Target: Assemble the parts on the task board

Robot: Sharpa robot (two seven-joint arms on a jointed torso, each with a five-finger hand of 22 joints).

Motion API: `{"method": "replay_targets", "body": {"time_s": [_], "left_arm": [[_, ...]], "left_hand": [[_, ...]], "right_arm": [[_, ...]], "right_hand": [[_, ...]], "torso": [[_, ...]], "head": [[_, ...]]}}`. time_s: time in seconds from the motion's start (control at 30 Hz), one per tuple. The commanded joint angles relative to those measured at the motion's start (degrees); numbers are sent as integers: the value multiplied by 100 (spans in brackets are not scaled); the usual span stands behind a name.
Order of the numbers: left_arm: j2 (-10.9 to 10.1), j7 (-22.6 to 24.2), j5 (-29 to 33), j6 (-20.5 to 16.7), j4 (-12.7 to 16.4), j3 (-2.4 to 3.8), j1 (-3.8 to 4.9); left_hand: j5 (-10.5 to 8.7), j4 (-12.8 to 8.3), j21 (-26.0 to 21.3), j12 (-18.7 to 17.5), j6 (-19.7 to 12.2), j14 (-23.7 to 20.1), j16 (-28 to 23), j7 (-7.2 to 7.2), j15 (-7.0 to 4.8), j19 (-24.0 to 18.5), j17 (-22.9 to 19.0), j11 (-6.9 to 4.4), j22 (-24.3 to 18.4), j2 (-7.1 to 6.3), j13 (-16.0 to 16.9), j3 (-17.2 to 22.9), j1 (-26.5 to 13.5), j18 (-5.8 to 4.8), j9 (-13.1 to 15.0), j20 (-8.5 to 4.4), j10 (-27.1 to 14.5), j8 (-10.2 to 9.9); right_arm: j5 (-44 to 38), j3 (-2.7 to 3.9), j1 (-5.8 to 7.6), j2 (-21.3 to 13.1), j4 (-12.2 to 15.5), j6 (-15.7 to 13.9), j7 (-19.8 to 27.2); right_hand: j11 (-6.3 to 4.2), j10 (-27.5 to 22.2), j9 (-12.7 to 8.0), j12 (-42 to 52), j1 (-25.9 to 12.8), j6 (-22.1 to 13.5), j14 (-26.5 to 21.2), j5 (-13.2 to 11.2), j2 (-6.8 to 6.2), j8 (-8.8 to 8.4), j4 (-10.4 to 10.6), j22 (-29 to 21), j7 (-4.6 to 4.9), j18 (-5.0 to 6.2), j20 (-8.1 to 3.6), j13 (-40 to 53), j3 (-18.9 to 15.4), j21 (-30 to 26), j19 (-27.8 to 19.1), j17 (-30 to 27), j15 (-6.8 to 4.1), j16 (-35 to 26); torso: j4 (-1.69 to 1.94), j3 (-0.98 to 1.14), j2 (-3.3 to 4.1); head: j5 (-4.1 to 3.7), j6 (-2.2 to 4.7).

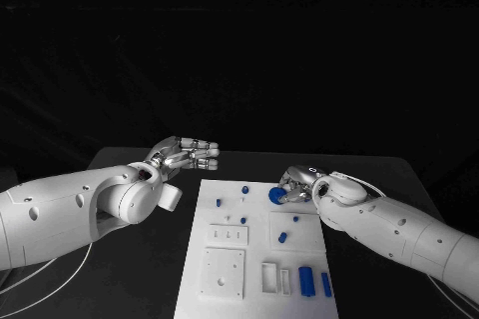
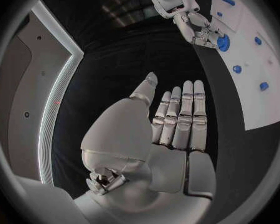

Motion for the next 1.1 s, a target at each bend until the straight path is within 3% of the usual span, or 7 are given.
{"method": "replay_targets", "body": {"time_s": [0.03,0.23,0.53,1.1], "left_arm": [[14,21,-21,97,2,1,10],[15,18,-21,100,2,0,10],[11,16,-22,92,5,0,10],[-5,18,-25,74,18,0,10]], "left_hand": [[31,-23,16,14,-36,-18,28,14,10,-27,9,6,-5,-10,8,-9,-33,-21,4,-11,-35,23],[31,-23,16,14,-36,-18,28,14,10,-27,9,6,-5,-10,8,-9,-33,-21,4,-11,-35,23],[33,-31,16,14,-14,-18,27,12,10,-27,9,6,-5,-9,8,-5,-26,-22,5,-13,-35,25],[33,-31,16,14,-14,-18,27,12,10,-27,9,6,-5,-9,8,-5,-26,-22,5,-13,-35,25]], "right_arm": [[14,-27,-52,7,-8,167,63],[-7,-27,-55,4,28,126,54],[-124,-27,-56,-33,233,-122,-51],[-624,-24,-55,-206,1135,-592,-274]], "right_hand": [[-58,23,28,39,-14,248,-10,-138,57,25,-22,482,-66,56,-59,23,180,27,223,9,-60,21],[-89,56,40,64,-26,490,-2,-174,125,38,-41,486,-135,20,-88,54,325,59,223,25,-84,36],[-93,74,38,63,-72,504,-3,-141,101,37,-36,488,-140,6,-106,61,337,84,227,29,-96,36],[-99,98,38,52,-60,500,3,-127,17,38,38,493,-143,10,-110,67,332,121,238,32,-101,40]], "torso": [[-2,-1,-2],[-3,-3,-2],[-3,-4,-6],[-11,-5,-8]], "head": [[-4,-4],[2,-5],[14,2],[84,29]]}}
